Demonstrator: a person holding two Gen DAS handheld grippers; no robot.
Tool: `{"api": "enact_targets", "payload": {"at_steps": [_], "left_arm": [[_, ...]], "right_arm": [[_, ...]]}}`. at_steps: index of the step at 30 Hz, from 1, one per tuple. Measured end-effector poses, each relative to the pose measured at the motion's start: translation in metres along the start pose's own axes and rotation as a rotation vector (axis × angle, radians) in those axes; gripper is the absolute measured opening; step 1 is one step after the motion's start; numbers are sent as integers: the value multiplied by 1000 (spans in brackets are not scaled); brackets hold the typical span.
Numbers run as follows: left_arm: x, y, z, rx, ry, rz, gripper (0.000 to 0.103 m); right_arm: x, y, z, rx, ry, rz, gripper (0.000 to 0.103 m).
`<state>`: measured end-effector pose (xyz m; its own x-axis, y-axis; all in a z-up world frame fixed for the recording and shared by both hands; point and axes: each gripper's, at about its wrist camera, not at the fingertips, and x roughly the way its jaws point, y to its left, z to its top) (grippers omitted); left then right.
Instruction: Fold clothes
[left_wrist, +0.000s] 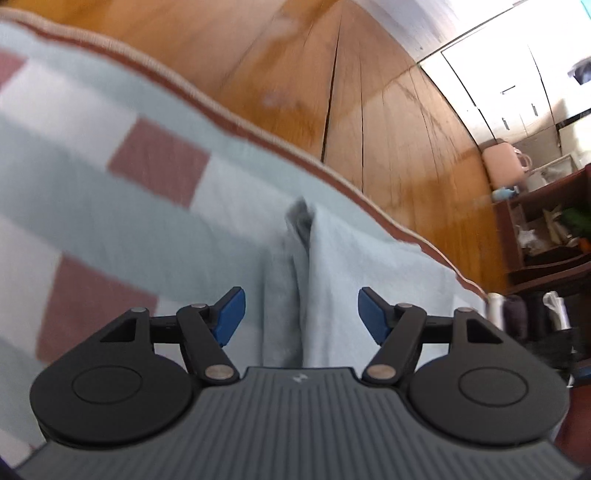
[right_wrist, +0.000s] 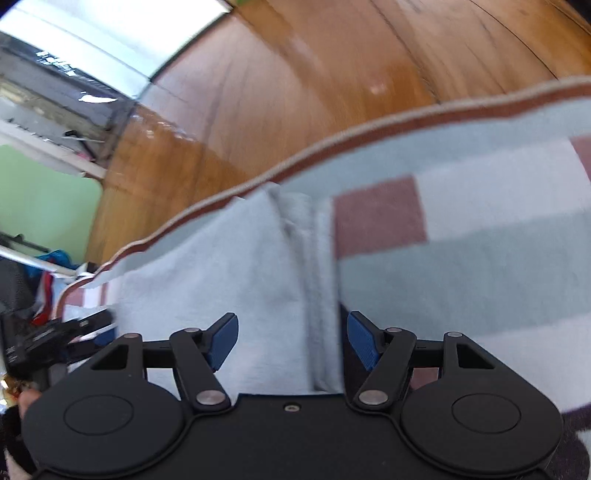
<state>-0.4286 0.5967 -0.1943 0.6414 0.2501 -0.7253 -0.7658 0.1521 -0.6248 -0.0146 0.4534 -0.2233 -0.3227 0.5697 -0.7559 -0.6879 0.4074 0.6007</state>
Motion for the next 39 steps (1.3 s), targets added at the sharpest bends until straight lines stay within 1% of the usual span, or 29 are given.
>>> {"api": "enact_targets", "payload": {"at_steps": [1,4,8,10,12,15,16,17,19,22,24,25,26,27,28,29,30,31,33,35,36,37,39], "left_arm": [[3,0,-2,-3,14,0,68],[15,0,-3,8,38,22,68],[20,2,-4,17,48,13,68],[25,3,-4,28,51,12,68],[35,6,2,23,66,1,68],[38,6,8,21,69,-37,79],[39,6,10,6,72,-50,85],[41,7,11,-10,74,-64,87],[48,9,12,-37,82,-111,87],[66,11,11,-101,116,-209,87],[71,3,9,-80,109,-214,88],[72,-2,8,-47,101,-188,83],[73,-7,6,-13,94,-163,72],[73,-12,4,20,86,-137,67],[74,-17,2,56,78,-109,51],[73,-25,-1,102,66,-68,49],[72,-33,-4,149,54,-27,49],[72,-41,-7,194,43,12,49],[72,-56,-12,268,26,63,47],[72,-65,-16,315,15,89,43],[70,-68,-16,324,12,92,42],[69,-70,-16,333,9,96,40],[67,-70,-16,342,5,103,40]], "right_arm": [[3,-4,0,13,0,0,71],[6,-12,1,48,-11,35,71],[6,-12,7,71,-14,87,72],[13,-13,10,81,-7,125,72],[20,-12,14,83,-3,149,74],[25,-11,20,89,-2,170,74],[26,-11,21,98,-2,169,74],[26,-9,21,97,-1,166,74],[24,-7,21,77,-2,163,75],[23,-6,21,65,-10,170,75],[25,-7,22,70,-27,177,75],[26,-6,22,68,-39,178,75],[28,-3,22,55,-53,175,75],[29,1,21,36,-63,169,75],[30,5,20,7,-73,152,75],[29,10,18,-33,-81,123,71],[29,15,17,-74,-90,93,61],[29,20,15,-118,-99,59,53],[29,33,10,-213,-128,-13,32],[27,45,0,-305,-181,-53,24],[26,54,-4,-357,-200,-87,22],[25,62,-8,-397,-216,-116,21],[19,73,-12,-439,-244,-135,19]]}}
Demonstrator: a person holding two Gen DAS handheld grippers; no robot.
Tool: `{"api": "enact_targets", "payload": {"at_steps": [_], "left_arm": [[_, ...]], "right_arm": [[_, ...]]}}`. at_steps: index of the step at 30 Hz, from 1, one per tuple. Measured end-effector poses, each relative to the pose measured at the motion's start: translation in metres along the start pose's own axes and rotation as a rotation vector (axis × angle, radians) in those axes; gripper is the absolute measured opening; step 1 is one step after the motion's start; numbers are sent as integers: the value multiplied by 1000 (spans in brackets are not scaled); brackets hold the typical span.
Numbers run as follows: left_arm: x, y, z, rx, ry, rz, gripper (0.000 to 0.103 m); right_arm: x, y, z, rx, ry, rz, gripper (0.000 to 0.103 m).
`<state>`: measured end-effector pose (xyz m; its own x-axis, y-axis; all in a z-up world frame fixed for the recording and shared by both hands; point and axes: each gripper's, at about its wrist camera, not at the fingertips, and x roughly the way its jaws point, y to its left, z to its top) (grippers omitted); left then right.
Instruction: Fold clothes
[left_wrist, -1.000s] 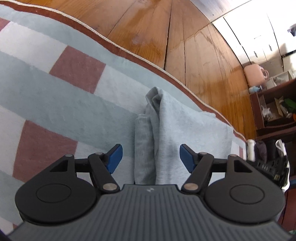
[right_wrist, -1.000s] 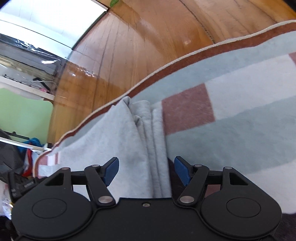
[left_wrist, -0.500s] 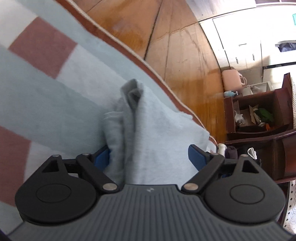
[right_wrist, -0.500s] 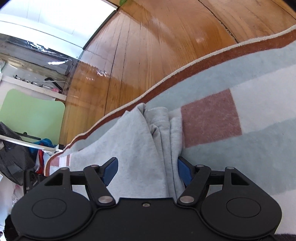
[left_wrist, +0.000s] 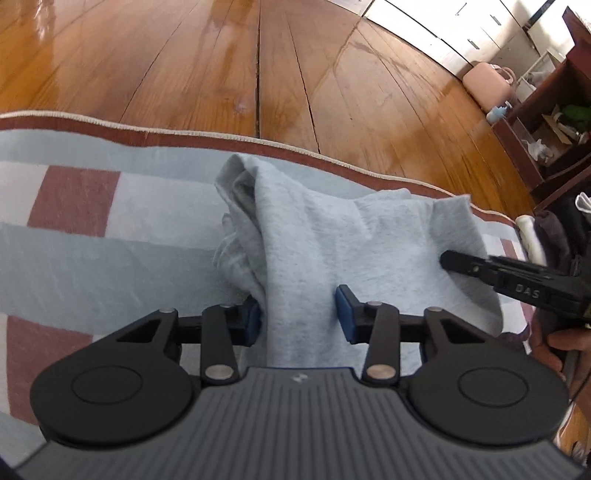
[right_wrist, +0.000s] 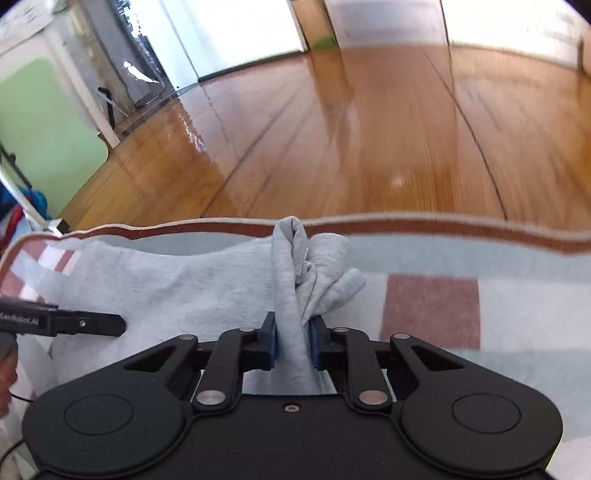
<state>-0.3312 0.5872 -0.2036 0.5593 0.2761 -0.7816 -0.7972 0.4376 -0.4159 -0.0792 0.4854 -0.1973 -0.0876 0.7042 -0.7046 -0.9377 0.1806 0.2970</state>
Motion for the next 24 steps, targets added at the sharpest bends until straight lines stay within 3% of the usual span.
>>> {"api": "enact_targets", "payload": {"at_steps": [6,17,24], "left_arm": [[-4,-1,0,38,-4,24,40],[-5,-7,-1,94,-4,48,40],[-12,-32,-6,225,-34,128,39]], "right_arm": [[-23,8,13,-52,-52,25,19],[-36,18,6,-123,-15,6,23],[-47,-12,-3,16,-7,107,23]]}}
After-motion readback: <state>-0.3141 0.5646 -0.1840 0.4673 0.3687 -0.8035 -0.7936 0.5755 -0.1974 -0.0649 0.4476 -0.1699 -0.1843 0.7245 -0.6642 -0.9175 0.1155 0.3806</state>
